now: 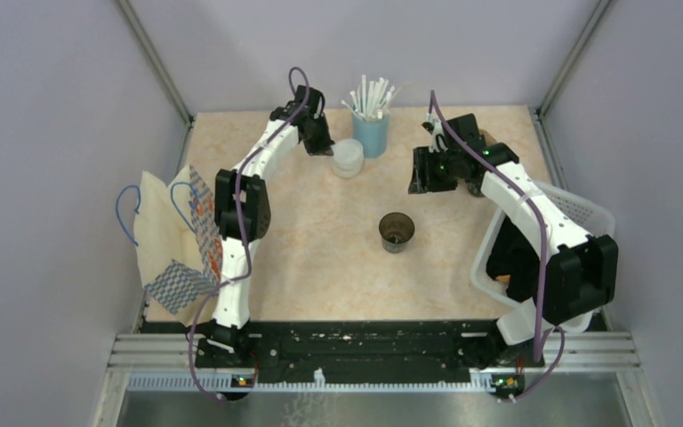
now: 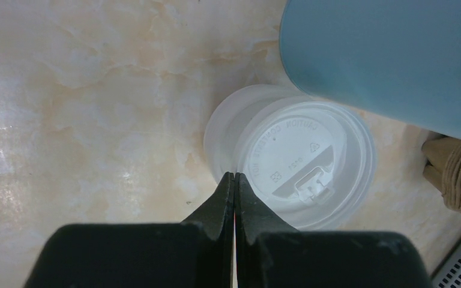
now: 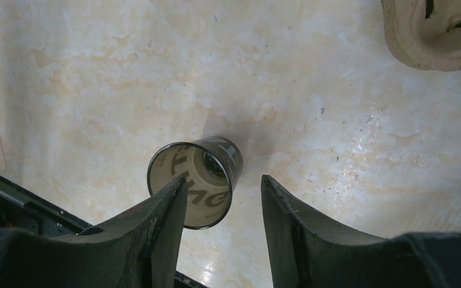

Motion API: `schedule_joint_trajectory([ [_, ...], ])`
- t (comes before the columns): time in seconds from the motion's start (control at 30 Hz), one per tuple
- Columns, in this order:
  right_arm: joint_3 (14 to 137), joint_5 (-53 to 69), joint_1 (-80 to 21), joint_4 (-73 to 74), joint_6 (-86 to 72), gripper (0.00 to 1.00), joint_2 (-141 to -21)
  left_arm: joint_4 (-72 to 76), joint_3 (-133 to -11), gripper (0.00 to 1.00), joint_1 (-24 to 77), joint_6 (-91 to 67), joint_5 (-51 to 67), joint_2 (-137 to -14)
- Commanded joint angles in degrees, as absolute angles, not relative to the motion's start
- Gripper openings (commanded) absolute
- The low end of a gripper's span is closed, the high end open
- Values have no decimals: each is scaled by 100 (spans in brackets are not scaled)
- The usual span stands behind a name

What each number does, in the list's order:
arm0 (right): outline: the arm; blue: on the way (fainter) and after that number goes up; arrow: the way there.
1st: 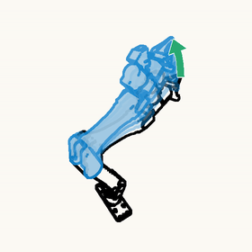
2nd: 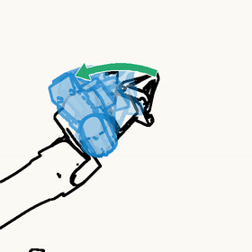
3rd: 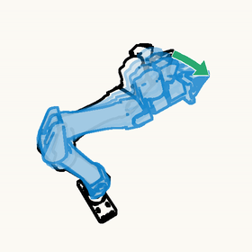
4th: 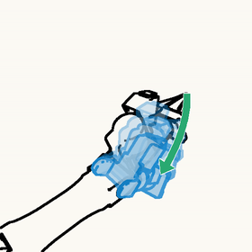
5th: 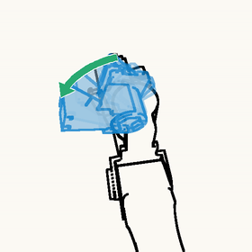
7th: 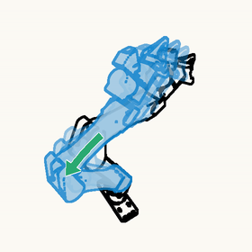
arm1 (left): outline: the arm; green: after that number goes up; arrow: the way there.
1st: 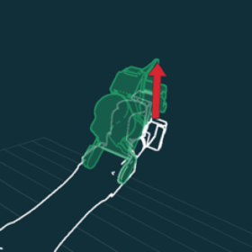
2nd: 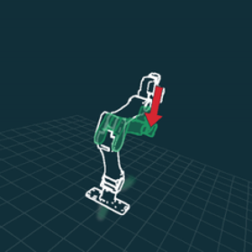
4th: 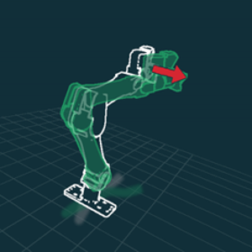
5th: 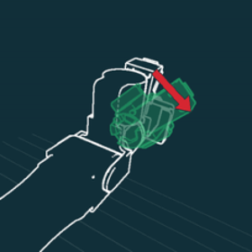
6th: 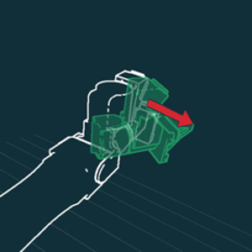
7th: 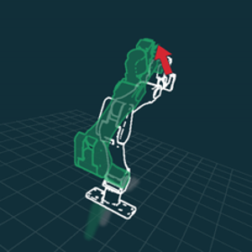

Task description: Pack the takeout coffee

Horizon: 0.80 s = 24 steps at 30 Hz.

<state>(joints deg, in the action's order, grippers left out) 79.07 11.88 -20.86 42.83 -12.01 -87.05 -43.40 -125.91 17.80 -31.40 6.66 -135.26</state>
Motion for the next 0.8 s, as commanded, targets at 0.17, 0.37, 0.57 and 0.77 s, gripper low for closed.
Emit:
schedule_joint_trajectory([
  [0.17, 7930, 1222, -2065, 4131, -1178, 49, -8422, -4256, -12850, 1, 1767, -3261, 990, -13533],
  [0.37, 7920, 1222, -2057, 4127, -1178, 49, -8421, -4309, -12850, 0, 1758, -3168, 904, -13588],
  [0.57, 7922, 1239, -2061, 4122, -1178, 49, -8446, -4316, -12850, 0, 1682, -3151, 729, -13586],
  [0.77, 7945, 1273, -2061, 4122, -1182, 49, -8485, -4317, -12833, 0, 1643, -3093, 732, -13610],
])
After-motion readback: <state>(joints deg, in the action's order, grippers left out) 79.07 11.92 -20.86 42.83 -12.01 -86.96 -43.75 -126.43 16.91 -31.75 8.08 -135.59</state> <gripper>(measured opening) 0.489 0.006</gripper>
